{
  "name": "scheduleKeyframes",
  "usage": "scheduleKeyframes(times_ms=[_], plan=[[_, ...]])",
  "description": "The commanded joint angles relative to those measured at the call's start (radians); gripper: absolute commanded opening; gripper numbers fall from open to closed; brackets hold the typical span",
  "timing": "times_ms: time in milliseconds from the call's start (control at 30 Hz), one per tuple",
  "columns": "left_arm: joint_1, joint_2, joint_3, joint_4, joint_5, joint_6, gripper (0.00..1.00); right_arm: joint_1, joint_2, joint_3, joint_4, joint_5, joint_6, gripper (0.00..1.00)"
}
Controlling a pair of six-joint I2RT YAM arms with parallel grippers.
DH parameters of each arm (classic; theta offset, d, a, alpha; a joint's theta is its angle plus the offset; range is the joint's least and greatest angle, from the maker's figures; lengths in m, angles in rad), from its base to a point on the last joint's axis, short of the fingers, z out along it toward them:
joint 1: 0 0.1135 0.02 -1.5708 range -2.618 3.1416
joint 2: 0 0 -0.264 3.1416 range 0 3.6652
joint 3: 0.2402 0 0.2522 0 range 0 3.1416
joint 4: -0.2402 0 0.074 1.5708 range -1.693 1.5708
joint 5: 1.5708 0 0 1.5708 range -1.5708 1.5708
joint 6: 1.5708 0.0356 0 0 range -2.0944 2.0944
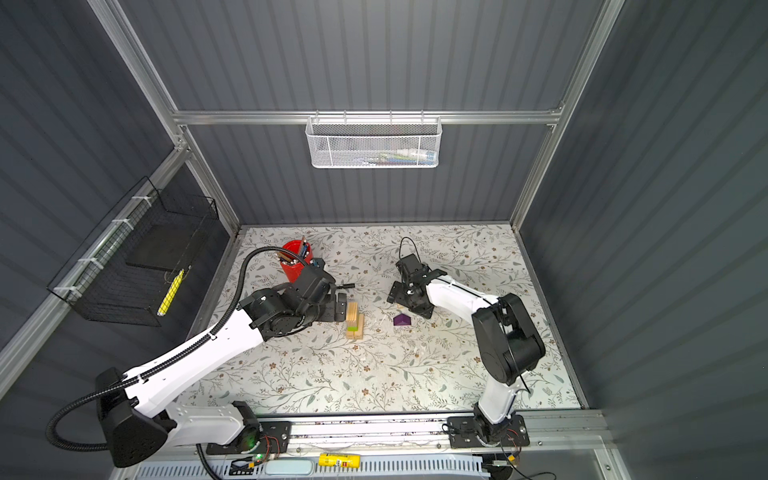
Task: Build the wood block tower
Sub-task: 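Hold the block on the stack with left gripper while right gripper grasps another wooden block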
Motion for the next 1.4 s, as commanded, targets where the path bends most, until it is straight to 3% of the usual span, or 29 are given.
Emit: scheduleKeyframes(times_ms=[0,567,1167,1367], plan=[[0.006,-0.054,-0.034,0.027,-0.006,0.016,1.0,-0.003,0.035,0.042,0.006,0.029,0.013,0.97],[0.006,-0.127,-0.088,-0.026,-0.051,-0.031,1.0,0.004,0.215,0.194,0.005,0.01,-0.065,0.74],[0.006,-0.057,-0.062,-0.017,-0.045,-0.055,1.0,0.017,0.313,0.329,-0.253,0.099,-0.205,0.52],[0.005,-0.047,-0.054,-0.031,-0.051,-0.06,1.0,0.029,0.363,0.379,-0.282,0.104,-0.221,0.49]])
